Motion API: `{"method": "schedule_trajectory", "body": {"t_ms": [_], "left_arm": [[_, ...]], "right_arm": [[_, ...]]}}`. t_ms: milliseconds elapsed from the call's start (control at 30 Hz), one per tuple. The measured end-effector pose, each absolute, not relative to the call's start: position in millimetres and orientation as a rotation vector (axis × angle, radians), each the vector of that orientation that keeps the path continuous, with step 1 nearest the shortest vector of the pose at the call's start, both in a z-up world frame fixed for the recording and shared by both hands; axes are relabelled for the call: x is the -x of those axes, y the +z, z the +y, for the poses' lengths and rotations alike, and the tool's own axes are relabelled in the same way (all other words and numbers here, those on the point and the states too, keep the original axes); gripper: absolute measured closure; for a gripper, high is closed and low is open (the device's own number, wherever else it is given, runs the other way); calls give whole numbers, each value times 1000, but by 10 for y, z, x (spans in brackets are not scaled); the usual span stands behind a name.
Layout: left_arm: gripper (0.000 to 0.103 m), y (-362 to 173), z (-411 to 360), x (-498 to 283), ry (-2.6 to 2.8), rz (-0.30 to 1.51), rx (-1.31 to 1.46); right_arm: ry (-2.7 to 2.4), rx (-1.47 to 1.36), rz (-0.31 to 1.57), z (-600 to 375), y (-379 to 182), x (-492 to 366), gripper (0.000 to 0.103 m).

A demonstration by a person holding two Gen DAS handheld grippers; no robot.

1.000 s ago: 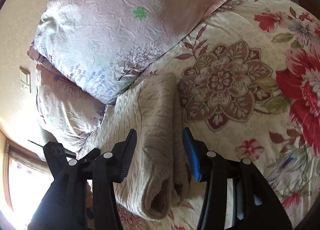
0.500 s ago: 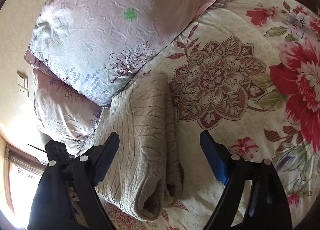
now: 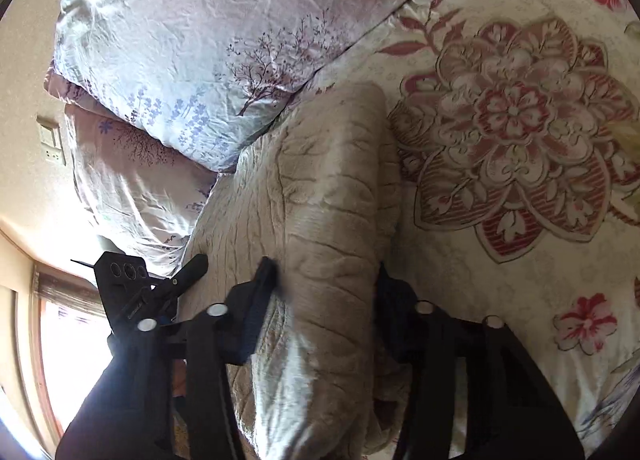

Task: Fold small clothes

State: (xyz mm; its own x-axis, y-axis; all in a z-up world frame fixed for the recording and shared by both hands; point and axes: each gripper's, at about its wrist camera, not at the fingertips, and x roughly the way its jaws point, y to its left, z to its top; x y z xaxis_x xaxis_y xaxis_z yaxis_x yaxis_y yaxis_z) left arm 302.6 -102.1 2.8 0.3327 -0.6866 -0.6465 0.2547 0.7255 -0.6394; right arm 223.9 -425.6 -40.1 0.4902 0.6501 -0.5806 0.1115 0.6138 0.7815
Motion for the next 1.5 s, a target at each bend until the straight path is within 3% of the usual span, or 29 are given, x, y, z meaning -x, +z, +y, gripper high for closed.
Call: {"method": "schedule_trajectory", "body": {"t_ms": [233, 667, 933, 1067, 1233, 1367, 1500], "left_arm": [[67, 103, -821, -2950, -700, 1035, 507], [67, 441, 278, -2535, -607, 946, 534], [65, 240, 792, -2476, -530, 976, 563], [53, 55, 758, -2567, -501, 1004, 610], [33, 277, 732, -2443, -372, 930, 455], [23, 696, 642, -2062, -298, 741, 260], [16, 867, 171, -1803, -383, 695, 66]], "right_arm": [[435, -947, 970, -4248, -352, -2140, 70], [640, -855, 997, -3180, -147, -2371, 72], [663, -745, 1029, -2571, -128, -2481, 72], [600, -752, 1072, -2619, -259, -2440, 68], [558, -739, 1065, -2689, -189, -2401, 53], [488, -766, 956, -3063, -28, -2410, 51], [480, -828, 974, -3161, -78, -2652, 52]]}}
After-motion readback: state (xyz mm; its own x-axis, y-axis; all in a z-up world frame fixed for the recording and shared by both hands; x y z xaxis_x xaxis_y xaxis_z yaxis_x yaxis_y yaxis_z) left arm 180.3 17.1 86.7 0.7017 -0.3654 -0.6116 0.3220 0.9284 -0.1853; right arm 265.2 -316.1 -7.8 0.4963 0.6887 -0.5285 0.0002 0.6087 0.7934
